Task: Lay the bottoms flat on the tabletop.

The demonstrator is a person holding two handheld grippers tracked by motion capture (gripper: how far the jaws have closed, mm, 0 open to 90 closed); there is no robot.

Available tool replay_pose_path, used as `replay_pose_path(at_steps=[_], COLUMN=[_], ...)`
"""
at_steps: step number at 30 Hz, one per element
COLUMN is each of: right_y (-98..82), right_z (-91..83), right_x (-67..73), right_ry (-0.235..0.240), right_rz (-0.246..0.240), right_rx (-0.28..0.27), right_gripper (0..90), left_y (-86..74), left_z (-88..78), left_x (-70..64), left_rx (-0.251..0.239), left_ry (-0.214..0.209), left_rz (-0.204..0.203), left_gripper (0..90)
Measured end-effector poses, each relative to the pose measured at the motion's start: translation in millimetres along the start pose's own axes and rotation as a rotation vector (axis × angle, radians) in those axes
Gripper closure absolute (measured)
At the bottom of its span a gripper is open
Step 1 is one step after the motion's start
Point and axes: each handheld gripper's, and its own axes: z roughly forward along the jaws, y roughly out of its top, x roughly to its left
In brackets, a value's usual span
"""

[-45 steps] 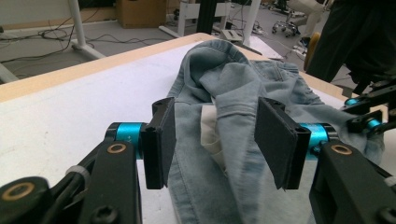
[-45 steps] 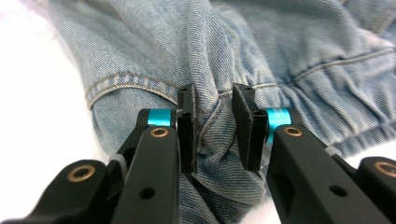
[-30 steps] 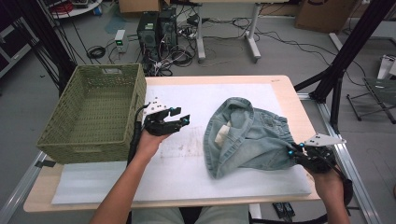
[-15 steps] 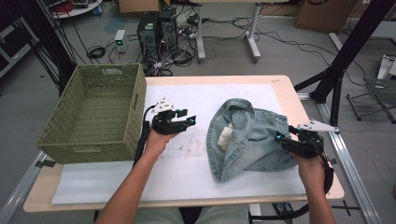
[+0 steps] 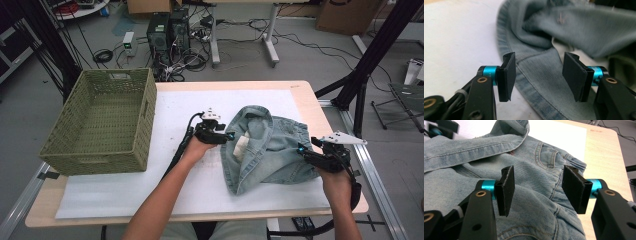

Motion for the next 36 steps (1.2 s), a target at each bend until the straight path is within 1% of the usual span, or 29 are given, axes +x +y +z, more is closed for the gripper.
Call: replay_pose_path(at_steps=[3,5,6,7,8,9,10,11,12,13,14,15,19,21,22,24,26,27,28,30,31,33,34,35,36], right_y=[0.0,0.6,1.0,1.4,1.7,2.0,2.3,2.5,2.6,2.6,2.5,2.2,0.8,0.5,0.6,1.0,1.0,0.7,0.4,-0.1,-0.1,0.2,0.5,0.7,0.9], right_z=[-2.0,-3.0,-3.5,-3.7,-3.8,-3.7,-3.1,-2.6,-1.4,-0.8,-0.2,0.9,2.8,2.1,1.3,-0.4,-2.1,-2.9,-3.5,-3.8,-3.9,-4.6,-5.1,-5.4,-5.5], right_x=[0.0,0.2,0.1,0.1,-0.1,-0.3,-0.4,-0.4,-0.3,-0.2,-0.2,-0.3,-0.3,-0.6,-0.8,-1.4,-1.5,-1.6,-1.8,-2.5,-3.2,-4.6,-5.1,-5.5,-6.2], right_ry=[0.002,0.002,0.002,0.002,0.001,0.001,0.0,0.001,0.001,0.002,0.002,0.003,0.005,0.005,0.004,0.003,0.002,0.002,0.003,0.004,0.005,0.004,0.003,0.002,0.004], right_rz=[-0.002,-0.002,-0.003,-0.002,-0.001,0.0,0.003,0.004,0.003,0.004,0.006,0.009,0.015,0.013,0.014,0.015,0.015,0.017,0.015,0.016,0.019,0.021,0.022,0.021,0.017], right_rx=[0.001,-0.003,-0.004,-0.003,-0.003,-0.002,-0.002,0.002,0.005,0.006,0.009,0.008,0.014,0.013,0.013,0.009,0.003,0.001,0.0,0.0,-0.002,-0.001,-0.001,-0.003,-0.002], right_gripper=[44.6,44.7,44.8,44.9,44.8,44.9,44.8,45.0,45.0,45.0,45.0,45.0,45.3,45.3,45.4,45.9,46.1,46.1,46.3,46.4,46.4,46.4,46.5,46.8,47.3], left_y=[-0.7,-2.7,-4.2,-5.2,-4.7,-4.2,-4.1,-4.3,-4.5,-5.5,-6.7,-7.5,-10.6,-11.6,-12.0,-11.4,-9.2,-7.8,-7.1,-5.8,-6.0,-5.6,-5.4,-5.2,-5.0], left_z=[10.4,15.3,17.6,18.8,18.8,18.1,17.0,15.5,14.8,14.9,14.7,14.4,12.9,11.0,9.8,7.5,5.7,5.6,6.5,12.8,15.8,19.7,21.4,23.4,25.2], left_x=[-4.4,-7.1,-8.9,-11.6,-13.2,-13.3,-13.2,-12.8,-13.1,-14.1,-16.0,-17.5,-19.0,-18.6,-17.5,-14.9,-14.2,-14.4,-14.7,-14.2,-14.1,-15.9,-18.1,-20.5,-23.5], left_rx=[0.058,0.093,0.118,0.12,0.124,0.128,0.132,0.137,0.139,0.146,0.143,0.14,0.122,0.12,0.114,0.092,0.042,0.015,-0.002,0.018,0.032,0.064,0.08,0.101,0.116], left_ry=[0.02,0.013,0.018,0.04,0.062,0.075,0.087,0.085,0.081,0.06,0.061,0.062,0.049,0.046,0.048,0.038,0.031,0.034,0.039,0.057,0.06,0.07,0.069,0.073,0.085], left_rz=[0.012,0.028,0.046,0.081,0.099,0.106,0.108,0.102,0.094,0.087,0.102,0.107,0.085,0.081,0.075,0.036,0.022,0.022,0.022,0.028,0.028,0.045,0.061,0.083,0.108], left_gripper=[44.6,47.8,51.5,55.2,59.5,65.9,75.1,84.9,88.8,89.6,89.6,89.6,89.8,89.8,89.8,89.8,89.6,88.2,76.8,61.2,56.2,54.8,55.1,57.1,60.5])
